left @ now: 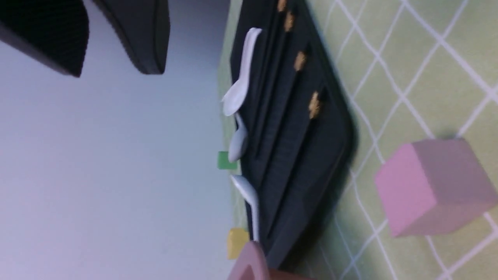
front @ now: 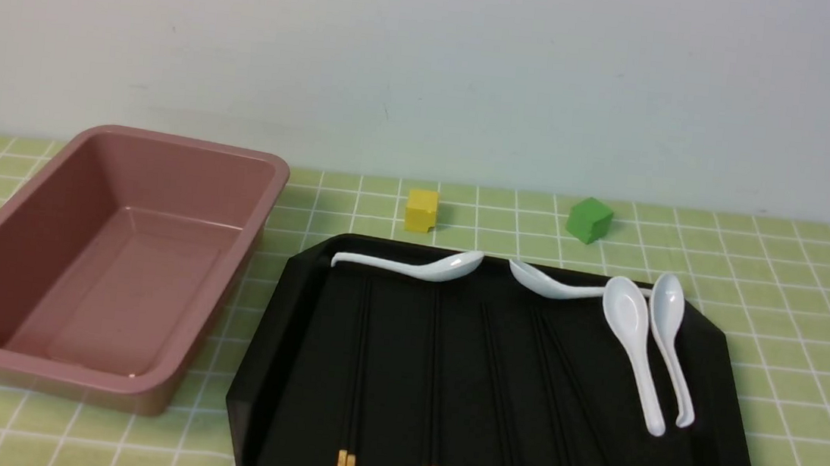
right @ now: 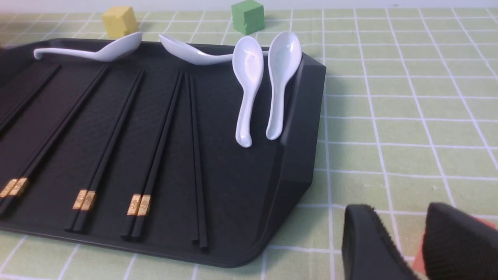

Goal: On green tablecloth take chopsticks from black tray and put them in box.
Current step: 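Reach over to the black tray and grasp a pair of chopsticks with the left gripper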

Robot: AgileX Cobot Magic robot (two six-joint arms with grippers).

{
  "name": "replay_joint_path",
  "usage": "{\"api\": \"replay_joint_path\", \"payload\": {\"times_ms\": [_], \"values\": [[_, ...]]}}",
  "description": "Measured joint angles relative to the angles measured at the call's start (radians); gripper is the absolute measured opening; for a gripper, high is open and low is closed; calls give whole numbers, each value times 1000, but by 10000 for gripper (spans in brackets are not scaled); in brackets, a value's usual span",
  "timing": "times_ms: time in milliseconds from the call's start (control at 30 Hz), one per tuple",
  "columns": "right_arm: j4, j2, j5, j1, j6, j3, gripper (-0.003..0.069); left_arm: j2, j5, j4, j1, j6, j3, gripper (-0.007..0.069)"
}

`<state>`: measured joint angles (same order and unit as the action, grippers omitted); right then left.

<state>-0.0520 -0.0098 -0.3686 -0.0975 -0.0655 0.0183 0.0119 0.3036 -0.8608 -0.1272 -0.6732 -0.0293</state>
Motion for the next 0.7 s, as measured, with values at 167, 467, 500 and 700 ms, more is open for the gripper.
{"api": "replay_joint_path", "payload": {"times_ms": [167,467,500,700], "values": [[0,0,0,0,0,0,240,0,-52,-18,0,81,107,151],[0,0,0,0,1,0,240,-314,210,207,0,192,479,-13],[0,0,0,0,1,0,240,-415,339,277,0,186,522,-13],[0,0,0,0,1,0,240,-900,676,543,0,191,645,-13]]}}
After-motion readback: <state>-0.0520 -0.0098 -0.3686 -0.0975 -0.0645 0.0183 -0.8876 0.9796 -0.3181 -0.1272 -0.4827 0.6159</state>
